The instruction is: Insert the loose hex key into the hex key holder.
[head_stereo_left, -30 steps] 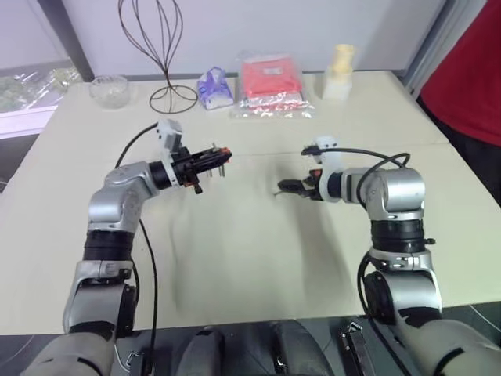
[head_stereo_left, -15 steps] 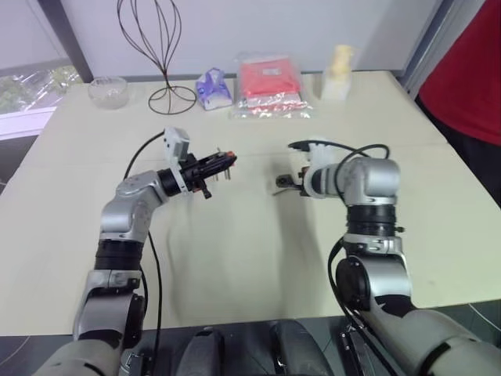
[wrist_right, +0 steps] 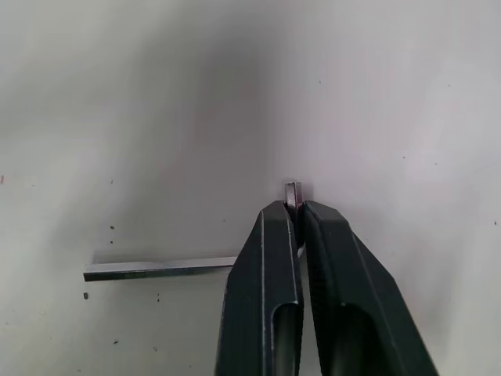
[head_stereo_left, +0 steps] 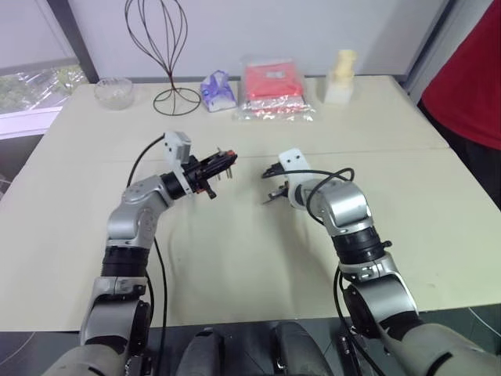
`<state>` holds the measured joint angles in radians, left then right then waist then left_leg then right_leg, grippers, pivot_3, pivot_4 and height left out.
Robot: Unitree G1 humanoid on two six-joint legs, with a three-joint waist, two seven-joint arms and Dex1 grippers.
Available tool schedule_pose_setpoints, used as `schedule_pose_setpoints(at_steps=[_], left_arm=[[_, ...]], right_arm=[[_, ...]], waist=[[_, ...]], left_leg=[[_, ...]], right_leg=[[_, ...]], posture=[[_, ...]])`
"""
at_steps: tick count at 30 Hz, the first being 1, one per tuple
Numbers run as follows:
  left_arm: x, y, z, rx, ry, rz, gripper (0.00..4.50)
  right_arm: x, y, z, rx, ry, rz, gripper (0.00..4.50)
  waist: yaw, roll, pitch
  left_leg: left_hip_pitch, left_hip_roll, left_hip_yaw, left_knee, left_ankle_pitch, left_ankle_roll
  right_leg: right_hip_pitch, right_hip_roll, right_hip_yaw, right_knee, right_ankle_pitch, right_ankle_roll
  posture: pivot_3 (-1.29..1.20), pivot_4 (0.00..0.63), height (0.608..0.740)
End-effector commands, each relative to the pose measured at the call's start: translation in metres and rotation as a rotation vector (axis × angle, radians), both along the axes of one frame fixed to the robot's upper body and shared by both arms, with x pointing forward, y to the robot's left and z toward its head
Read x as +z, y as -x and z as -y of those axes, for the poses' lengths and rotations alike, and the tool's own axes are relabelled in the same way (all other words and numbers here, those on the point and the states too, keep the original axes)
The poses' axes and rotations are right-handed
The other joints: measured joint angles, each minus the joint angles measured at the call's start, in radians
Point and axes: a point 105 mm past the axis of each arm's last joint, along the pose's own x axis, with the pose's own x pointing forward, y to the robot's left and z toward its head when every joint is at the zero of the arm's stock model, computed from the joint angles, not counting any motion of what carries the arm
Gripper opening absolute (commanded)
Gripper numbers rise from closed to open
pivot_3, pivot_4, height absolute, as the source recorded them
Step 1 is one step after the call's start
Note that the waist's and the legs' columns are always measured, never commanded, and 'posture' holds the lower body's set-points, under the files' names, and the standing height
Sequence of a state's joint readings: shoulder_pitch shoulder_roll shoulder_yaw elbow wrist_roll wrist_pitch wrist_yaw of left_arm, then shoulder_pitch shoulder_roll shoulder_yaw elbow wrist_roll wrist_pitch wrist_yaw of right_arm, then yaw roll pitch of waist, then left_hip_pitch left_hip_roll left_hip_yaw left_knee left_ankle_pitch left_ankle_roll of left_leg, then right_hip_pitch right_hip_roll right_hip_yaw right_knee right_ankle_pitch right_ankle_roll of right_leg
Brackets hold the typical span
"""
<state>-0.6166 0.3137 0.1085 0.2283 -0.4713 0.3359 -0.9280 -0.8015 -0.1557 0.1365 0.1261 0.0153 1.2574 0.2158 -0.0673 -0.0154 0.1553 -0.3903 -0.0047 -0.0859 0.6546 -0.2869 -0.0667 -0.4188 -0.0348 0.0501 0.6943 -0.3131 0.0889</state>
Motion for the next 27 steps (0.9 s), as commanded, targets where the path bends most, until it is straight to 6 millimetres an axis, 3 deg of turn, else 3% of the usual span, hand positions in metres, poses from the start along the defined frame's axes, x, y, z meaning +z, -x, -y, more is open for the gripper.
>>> schedule_pose_setpoints(at_steps=[1,9,11,15,19,21,25,27], left_arm=[[0.015,0.001,0.000,0.001,0.023,0.063,0.00],[0.014,-0.001,0.001,-0.008,0.008,0.058,0.00],[0.013,0.000,0.001,-0.022,-0.001,0.051,0.00],[0.011,0.001,0.001,-0.044,-0.018,0.037,0.00],[0.007,0.007,0.005,-0.110,-0.050,0.015,0.00],[0.006,0.011,0.006,-0.154,-0.079,0.006,0.00],[0.013,0.012,0.007,-0.240,-0.122,-0.005,0.00],[0.019,0.011,0.008,-0.265,-0.140,0.005,0.00]], right_arm=[[-0.020,0.001,0.009,0.006,0.040,-0.039,0.02],[0.030,-0.014,-0.003,0.370,0.194,0.327,0.02],[0.050,-0.009,-0.007,0.513,0.246,0.409,0.02],[0.070,0.010,-0.008,0.731,0.311,0.427,0.02],[0.082,0.013,-0.002,0.779,0.359,0.463,0.02],[0.101,0.007,0.001,0.762,0.399,0.571,0.02],[0.162,0.003,-0.006,0.741,0.421,0.905,0.02],[0.178,0.006,-0.011,0.757,0.462,1.032,0.02]], waist=[[-0.002,0.000,0.000],[-0.002,0.000,0.000],[-0.001,0.000,0.001],[-0.001,0.000,0.001],[-0.002,0.000,0.001],[-0.001,0.000,0.001],[0.000,0.001,0.003],[0.001,0.001,0.003]], left_leg=[[0.000,0.000,0.000,0.000,0.000,0.000],[0.000,-0.001,0.001,0.002,-0.001,0.001],[-0.001,0.000,0.001,0.002,-0.001,0.002],[-0.002,0.000,0.001,0.001,-0.002,0.003],[-0.001,0.000,0.001,0.002,-0.003,0.005],[-0.001,0.000,0.001,0.002,-0.003,0.005],[-0.002,0.000,0.001,0.002,-0.002,0.004],[-0.002,0.000,0.001,0.002,-0.002,0.004]], right_leg=[[0.000,0.000,0.000,0.000,0.000,0.000],[0.000,0.001,0.000,-0.001,0.000,0.000],[0.000,0.001,0.000,-0.002,0.000,0.000],[0.000,0.001,0.000,-0.004,0.000,0.000],[0.000,0.003,0.000,-0.005,0.000,0.000],[0.000,0.003,0.000,-0.005,0.000,0.000],[0.000,0.002,0.000,-0.005,0.000,0.000],[0.000,0.002,0.000,-0.005,0.000,0.000]], posture=[[0.00,0.150,0.740],[0.00,0.150,0.740],[0.00,0.150,0.740],[0.00,0.150,0.740],[0.00,0.150,0.740],[0.00,0.150,0.740],[0.00,0.150,0.740],[0.00,0.150,0.740]])
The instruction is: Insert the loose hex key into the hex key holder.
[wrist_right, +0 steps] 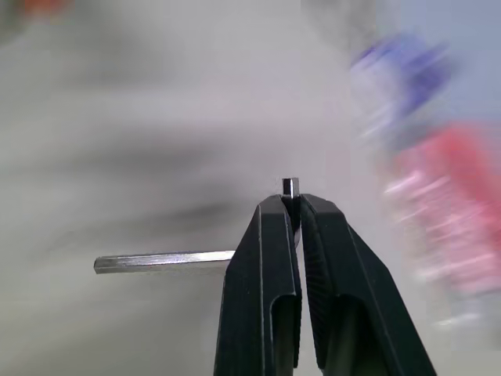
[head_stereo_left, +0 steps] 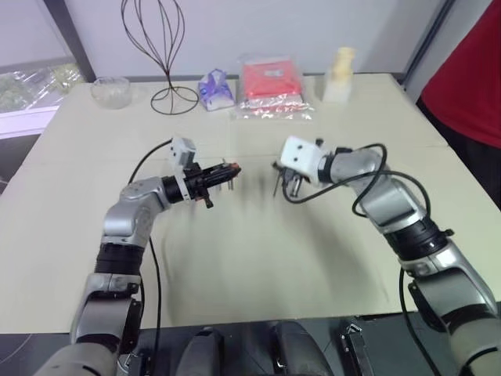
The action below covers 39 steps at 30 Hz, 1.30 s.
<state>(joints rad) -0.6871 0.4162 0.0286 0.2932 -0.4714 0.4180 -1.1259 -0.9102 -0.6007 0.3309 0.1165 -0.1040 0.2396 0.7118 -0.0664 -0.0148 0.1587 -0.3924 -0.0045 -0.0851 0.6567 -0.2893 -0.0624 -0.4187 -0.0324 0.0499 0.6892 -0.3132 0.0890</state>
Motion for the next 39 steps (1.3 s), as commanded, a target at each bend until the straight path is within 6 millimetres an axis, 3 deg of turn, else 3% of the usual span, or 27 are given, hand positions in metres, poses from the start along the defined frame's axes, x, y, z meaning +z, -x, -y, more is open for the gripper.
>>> schedule_pose_setpoints(at_steps=[1,3,5,8,16,23,39], left_arm=[[0.024,0.001,0.004,-0.073,-0.005,0.062,0.00],[0.031,0.000,0.004,-0.092,-0.014,0.075,0.00],[0.047,-0.002,0.004,-0.117,0.009,0.082,0.00],[0.062,-0.001,0.003,-0.153,0.040,0.082,0.00],[0.079,-0.001,0.001,-0.193,0.010,0.108,0.00],[0.092,0.003,0.003,-0.214,0.029,0.127,0.00],[0.098,0.003,0.000,-0.193,0.063,0.135,0.00]], right_arm=[[0.055,0.010,-0.010,0.089,-0.044,0.298,0.02],[0.069,0.016,-0.014,0.116,-0.083,0.384,0.02],[0.092,0.035,-0.022,0.177,-0.146,0.548,0.02],[0.103,0.055,-0.031,0.232,-0.209,0.644,0.02],[0.100,0.070,-0.040,0.273,-0.244,0.705,0.02],[0.093,0.067,-0.041,0.275,-0.240,0.696,0.02],[0.084,0.060,-0.037,0.268,-0.222,0.670,0.02]], waist=[[0.000,0.000,0.000],[0.000,0.000,0.000],[-0.001,0.000,0.000],[-0.002,0.000,0.000],[-0.003,0.000,0.000],[-0.003,0.000,0.000],[-0.003,0.000,0.000]], left_leg=[[0.000,0.000,0.000,0.000,0.000,0.000],[0.000,0.000,0.000,0.000,0.000,0.000],[0.000,0.000,0.001,0.000,0.001,-0.002],[-0.001,0.000,0.000,0.000,0.001,-0.002],[-0.001,0.000,0.000,0.001,0.002,-0.004],[-0.001,0.000,0.000,0.002,0.002,-0.004],[-0.001,0.000,0.000,0.002,0.002,-0.004]], right_leg=[[0.000,0.000,0.000,0.000,0.000,0.000],[0.000,0.000,0.000,-0.001,0.000,0.000],[0.001,0.000,0.000,-0.001,0.000,0.000],[0.000,0.000,0.000,-0.001,0.000,0.000],[0.000,0.001,0.000,0.000,0.000,0.000],[0.000,0.001,0.000,0.000,0.000,0.000],[0.000,0.001,0.000,0.000,0.000,0.000]], posture=[[0.00,0.150,0.740],[0.00,0.150,0.740],[0.00,0.150,0.740],[0.00,0.150,0.740],[0.00,0.150,0.740],[0.00,0.150,0.740],[0.00,0.150,0.740]])
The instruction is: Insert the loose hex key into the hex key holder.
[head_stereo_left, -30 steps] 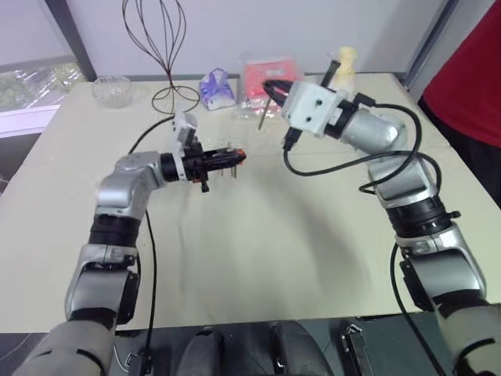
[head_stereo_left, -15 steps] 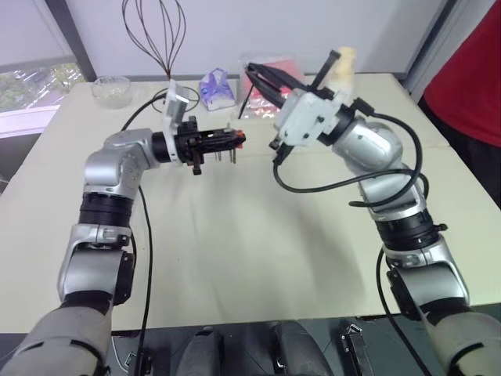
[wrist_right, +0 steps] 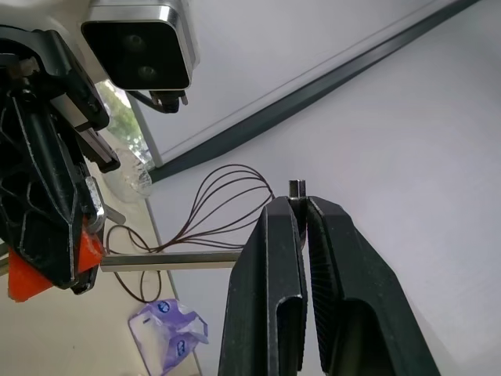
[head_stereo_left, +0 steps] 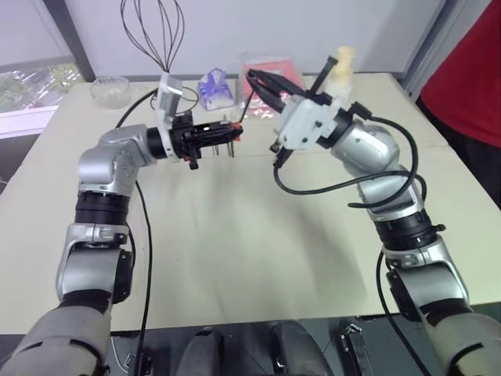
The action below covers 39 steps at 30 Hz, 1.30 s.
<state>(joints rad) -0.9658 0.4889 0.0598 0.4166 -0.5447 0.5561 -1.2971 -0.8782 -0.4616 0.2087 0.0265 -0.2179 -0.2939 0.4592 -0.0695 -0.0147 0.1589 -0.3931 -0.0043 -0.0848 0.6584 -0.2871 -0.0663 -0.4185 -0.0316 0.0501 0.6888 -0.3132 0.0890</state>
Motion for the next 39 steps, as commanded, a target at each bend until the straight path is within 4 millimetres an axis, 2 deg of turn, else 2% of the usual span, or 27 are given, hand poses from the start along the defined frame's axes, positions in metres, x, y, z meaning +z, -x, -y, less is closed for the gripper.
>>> schedule_pose_setpoints(at_steps=[1,13,22,31,39], left_arm=[[0.020,0.005,0.000,-0.013,0.019,0.078,0.00],[0.010,0.004,0.008,-0.032,-0.023,0.091,0.00],[0.013,-0.002,0.010,-0.014,-0.003,0.099,0.00],[0.022,-0.003,0.008,0.001,0.044,0.097,0.00],[0.022,0.000,0.007,-0.007,0.038,0.097,0.00]], right_arm=[[0.009,0.004,0.006,-0.002,-0.024,0.037,0.02],[0.012,0.004,0.005,-0.003,-0.032,0.045,0.02],[0.014,0.005,0.006,-0.006,-0.033,0.050,0.02],[0.007,0.004,0.005,-0.001,-0.026,0.031,0.02],[-0.005,-0.002,0.008,-0.014,-0.004,0.009,0.02]], waist=[[0.001,0.000,0.000],[0.000,0.000,0.000],[0.000,0.000,0.000],[0.000,0.000,0.000],[0.000,0.000,0.000]], left_leg=[[0.000,0.000,0.000,0.000,0.000,0.000],[0.000,0.000,0.000,0.000,0.000,0.000],[0.000,0.000,0.000,0.000,0.000,0.000],[0.000,0.000,0.000,0.000,0.000,0.000],[0.000,0.000,0.000,0.001,0.000,0.000]], right_leg=[[0.000,0.000,0.000,0.000,0.000,0.000],[0.000,0.000,0.000,0.000,0.000,0.000],[0.000,0.000,0.000,0.000,0.000,0.000],[0.000,0.000,0.000,0.000,0.000,0.000],[0.000,0.000,0.000,0.000,0.000,0.000]], posture=[[0.00,0.150,0.740],[0.00,0.150,0.740],[0.00,0.150,0.740],[0.00,0.150,0.740],[0.00,0.150,0.740]])
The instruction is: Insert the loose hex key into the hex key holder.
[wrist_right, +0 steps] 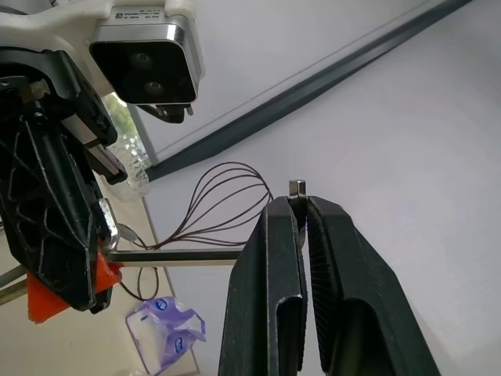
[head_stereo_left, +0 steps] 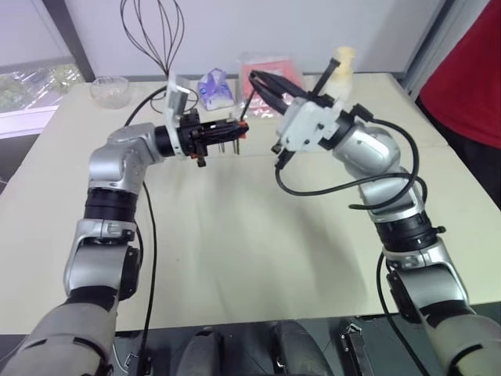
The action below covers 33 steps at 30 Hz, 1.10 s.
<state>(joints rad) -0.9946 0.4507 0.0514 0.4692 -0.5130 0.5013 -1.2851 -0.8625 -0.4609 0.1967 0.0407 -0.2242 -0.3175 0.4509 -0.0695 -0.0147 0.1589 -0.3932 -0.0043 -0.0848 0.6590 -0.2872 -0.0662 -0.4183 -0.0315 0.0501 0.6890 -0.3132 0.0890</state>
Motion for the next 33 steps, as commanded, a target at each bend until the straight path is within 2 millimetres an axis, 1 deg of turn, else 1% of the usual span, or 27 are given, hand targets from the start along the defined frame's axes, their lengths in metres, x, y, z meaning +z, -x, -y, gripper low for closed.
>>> schedule_pose_setpoints(at_steps=[1,6,14,21,33], left_arm=[[0.022,0.007,-0.001,-0.019,0.034,0.078,0.00],[0.023,0.008,-0.001,-0.021,0.036,0.079,0.00],[0.021,0.009,-0.001,-0.019,0.032,0.080,0.00],[0.017,0.010,0.003,-0.029,0.018,0.083,0.00],[0.013,0.011,0.003,-0.027,0.001,0.093,0.00]], right_arm=[[-0.003,-0.001,0.004,-0.004,0.015,0.007,0.02],[-0.009,-0.004,0.004,0.000,0.053,0.007,0.02],[-0.013,-0.005,0.002,0.018,0.096,0.017,0.02],[-0.016,-0.004,-0.010,0.076,0.147,0.023,0.02],[-0.028,0.000,-0.026,0.167,0.218,-0.006,0.02]], waist=[[0.000,0.000,0.000],[0.000,0.000,0.000],[0.000,0.000,0.000],[-0.001,0.000,0.000],[-0.001,0.000,0.000]], left_leg=[[0.000,0.000,0.000,0.000,0.000,0.000],[0.000,0.000,0.000,0.000,0.000,0.000],[0.000,0.000,0.000,0.001,0.000,0.000],[0.000,0.000,0.000,0.001,0.000,0.000],[0.000,0.000,0.000,0.001,0.000,0.000]], right_leg=[[0.000,0.000,0.000,0.000,0.000,0.000],[0.000,0.000,0.000,0.000,0.000,0.000],[0.000,0.000,0.000,0.000,0.000,0.000],[0.000,0.000,0.000,0.000,0.000,0.000],[0.000,0.000,0.000,0.000,0.000,0.000]], posture=[[0.00,0.150,0.740],[0.00,0.150,0.740],[0.00,0.150,0.740],[0.00,0.150,0.740],[0.00,0.150,0.740]])
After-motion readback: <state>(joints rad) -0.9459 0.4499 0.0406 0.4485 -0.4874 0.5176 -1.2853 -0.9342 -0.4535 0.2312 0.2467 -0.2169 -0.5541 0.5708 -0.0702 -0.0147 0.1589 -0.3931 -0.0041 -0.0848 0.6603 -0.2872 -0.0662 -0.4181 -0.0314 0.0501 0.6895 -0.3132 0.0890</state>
